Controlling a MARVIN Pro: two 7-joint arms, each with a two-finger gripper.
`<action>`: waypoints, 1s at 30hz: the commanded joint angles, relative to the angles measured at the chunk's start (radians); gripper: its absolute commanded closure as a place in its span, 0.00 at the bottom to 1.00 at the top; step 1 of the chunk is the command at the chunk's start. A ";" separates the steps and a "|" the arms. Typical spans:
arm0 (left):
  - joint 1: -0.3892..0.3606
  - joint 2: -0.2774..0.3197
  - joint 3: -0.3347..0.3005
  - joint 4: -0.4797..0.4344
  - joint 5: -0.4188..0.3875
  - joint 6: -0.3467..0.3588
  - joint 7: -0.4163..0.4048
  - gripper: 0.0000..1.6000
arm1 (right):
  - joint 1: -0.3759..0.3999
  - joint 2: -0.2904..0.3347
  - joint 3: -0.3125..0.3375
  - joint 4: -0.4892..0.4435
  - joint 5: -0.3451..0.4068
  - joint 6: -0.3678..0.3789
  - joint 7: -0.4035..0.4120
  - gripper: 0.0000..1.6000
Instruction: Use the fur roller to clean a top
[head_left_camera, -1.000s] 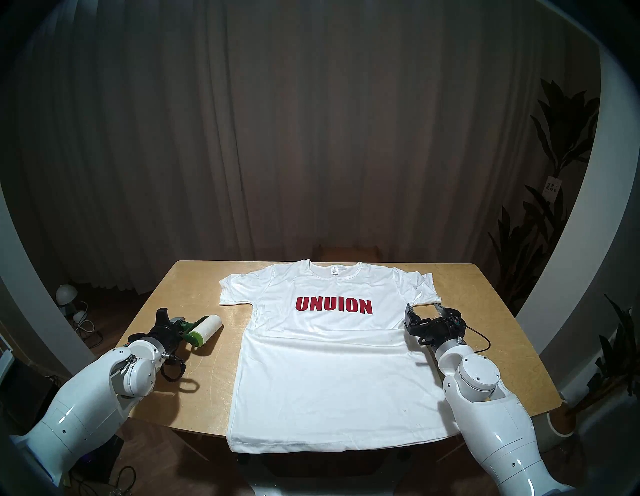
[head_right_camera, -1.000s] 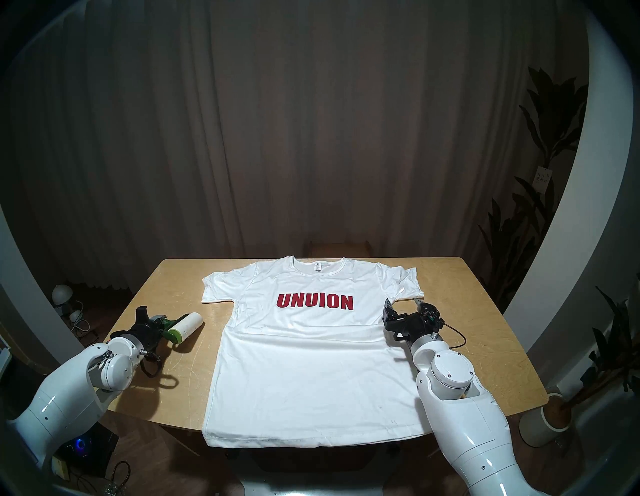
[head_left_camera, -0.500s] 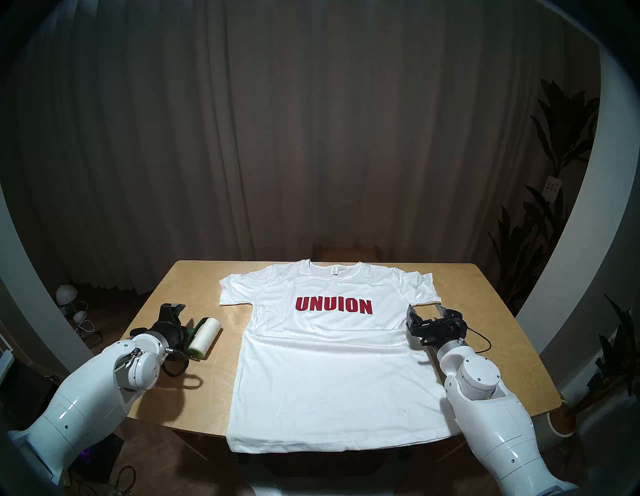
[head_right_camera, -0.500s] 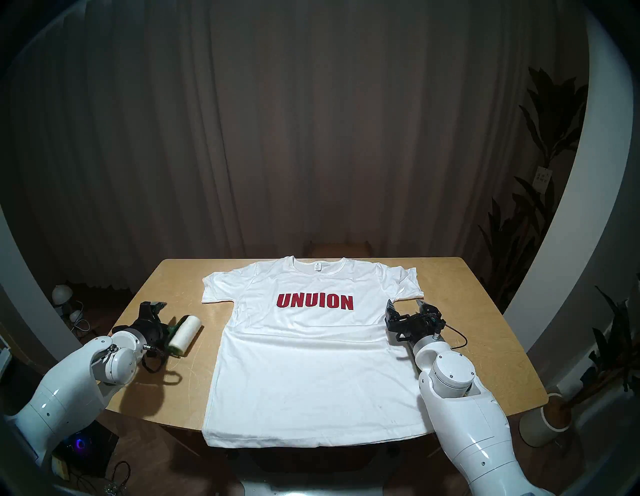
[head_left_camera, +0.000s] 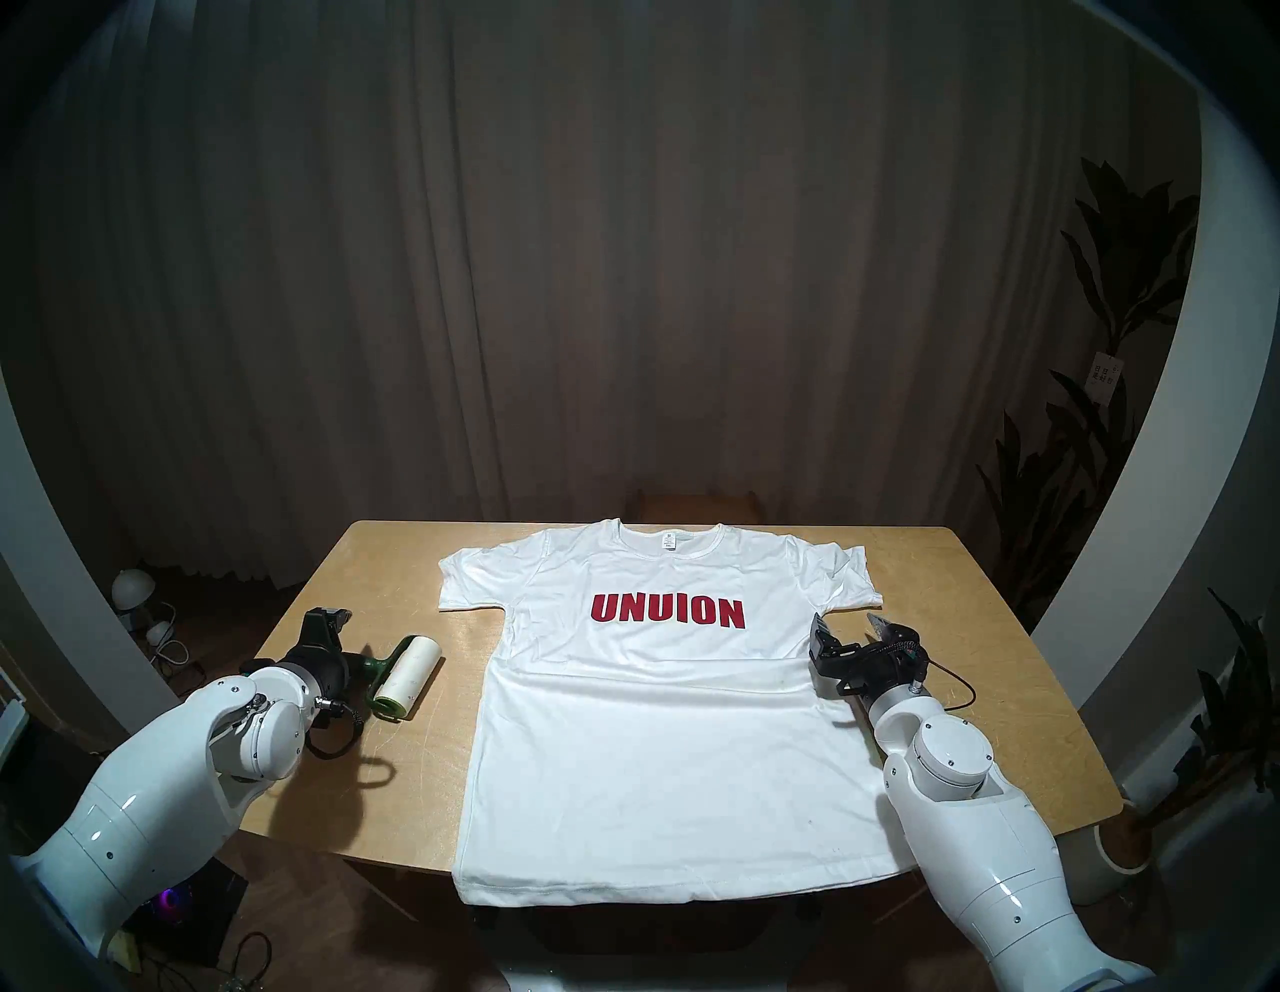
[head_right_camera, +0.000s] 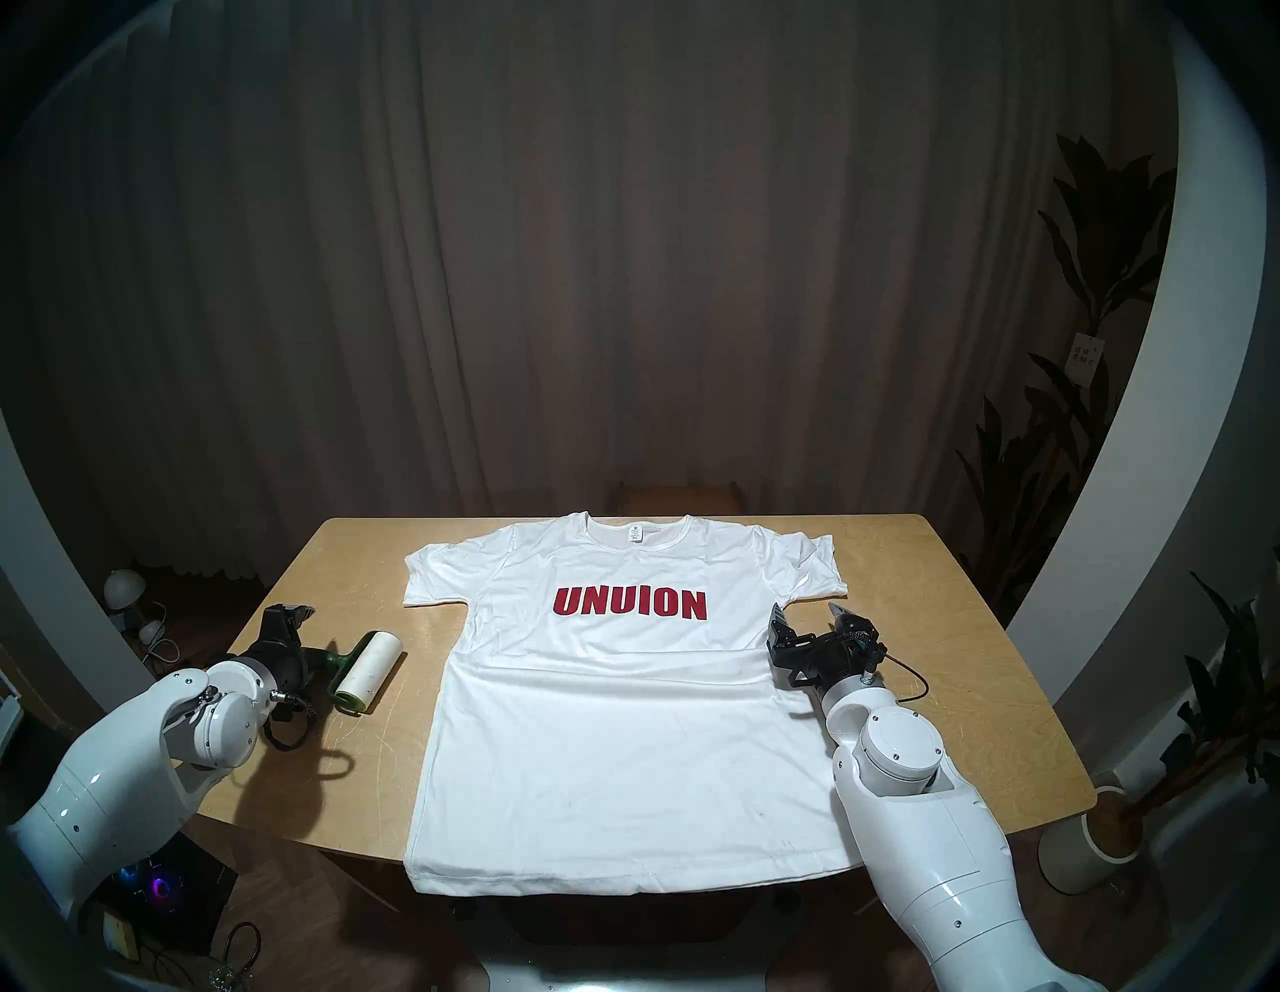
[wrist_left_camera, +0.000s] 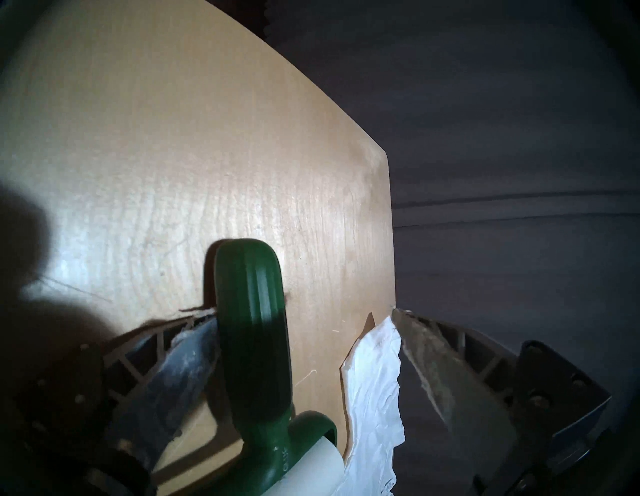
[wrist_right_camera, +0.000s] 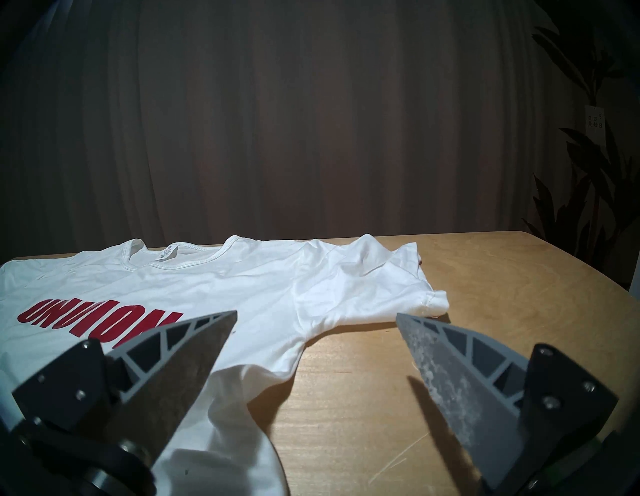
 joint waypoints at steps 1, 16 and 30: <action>0.107 0.057 -0.069 -0.108 -0.016 -0.068 0.004 0.00 | 0.026 -0.002 0.000 -0.003 -0.003 -0.019 0.005 0.00; 0.321 0.060 -0.236 -0.308 0.050 -0.182 -0.172 0.00 | 0.032 0.004 0.014 0.015 -0.018 -0.022 0.021 0.00; 0.193 0.031 -0.178 -0.310 0.085 -0.115 -0.297 0.00 | 0.104 -0.014 0.061 -0.048 0.036 0.011 0.023 0.00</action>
